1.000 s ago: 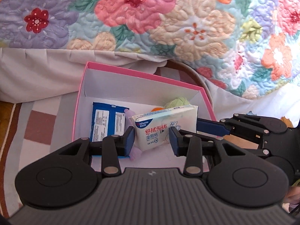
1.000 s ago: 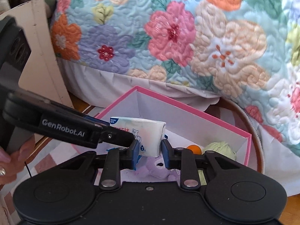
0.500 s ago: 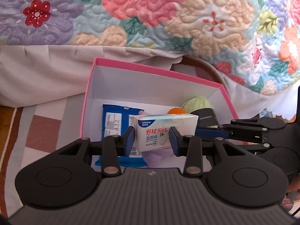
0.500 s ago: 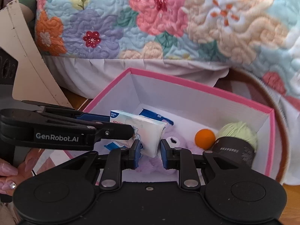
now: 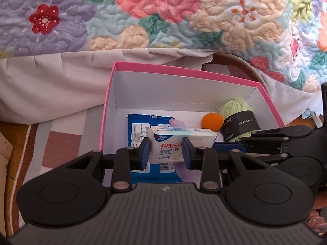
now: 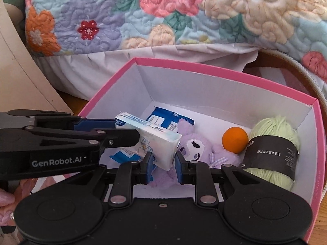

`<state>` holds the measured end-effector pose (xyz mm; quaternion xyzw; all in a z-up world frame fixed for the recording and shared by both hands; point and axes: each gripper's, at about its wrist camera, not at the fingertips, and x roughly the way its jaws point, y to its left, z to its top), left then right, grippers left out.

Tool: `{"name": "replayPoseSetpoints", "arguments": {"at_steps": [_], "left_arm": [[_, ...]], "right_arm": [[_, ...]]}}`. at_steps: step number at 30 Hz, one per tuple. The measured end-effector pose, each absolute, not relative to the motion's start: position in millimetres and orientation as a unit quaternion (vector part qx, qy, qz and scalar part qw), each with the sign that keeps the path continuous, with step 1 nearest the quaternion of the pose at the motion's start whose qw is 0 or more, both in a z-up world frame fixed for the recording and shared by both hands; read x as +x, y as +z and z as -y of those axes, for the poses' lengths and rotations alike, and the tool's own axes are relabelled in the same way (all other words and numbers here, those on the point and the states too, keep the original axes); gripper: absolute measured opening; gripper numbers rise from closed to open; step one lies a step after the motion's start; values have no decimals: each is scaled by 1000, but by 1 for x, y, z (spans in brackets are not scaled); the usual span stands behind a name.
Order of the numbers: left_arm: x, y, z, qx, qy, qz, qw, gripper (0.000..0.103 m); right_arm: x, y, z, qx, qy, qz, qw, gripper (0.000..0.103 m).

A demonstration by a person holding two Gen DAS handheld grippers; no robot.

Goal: Organize objects
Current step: 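Lower the tissue pack onto the wet-wipe pack and open the left tool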

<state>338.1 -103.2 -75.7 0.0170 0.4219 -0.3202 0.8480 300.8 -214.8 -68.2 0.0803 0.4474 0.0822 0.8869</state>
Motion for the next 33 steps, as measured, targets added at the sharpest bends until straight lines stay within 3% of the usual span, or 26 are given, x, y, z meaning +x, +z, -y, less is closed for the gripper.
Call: {"name": "replayPoseSetpoints", "arguments": {"at_steps": [7,22,31,33], "left_arm": [[337,-75,102,34,-303,-401,864,29],[332,-57,86,19,-302,-433,849,31],[316,-29,78,39,-287,-451,844,42],[311,-20,74,39,-284,-453,844,50]], "right_arm": [[308,-76,217,97,63,-453,884,27],[280,-52,237,111,38,-421,900,30],[248,-17,223,67,52,-406,910,32],[240,-7,217,53,55,-401,913,35]]}}
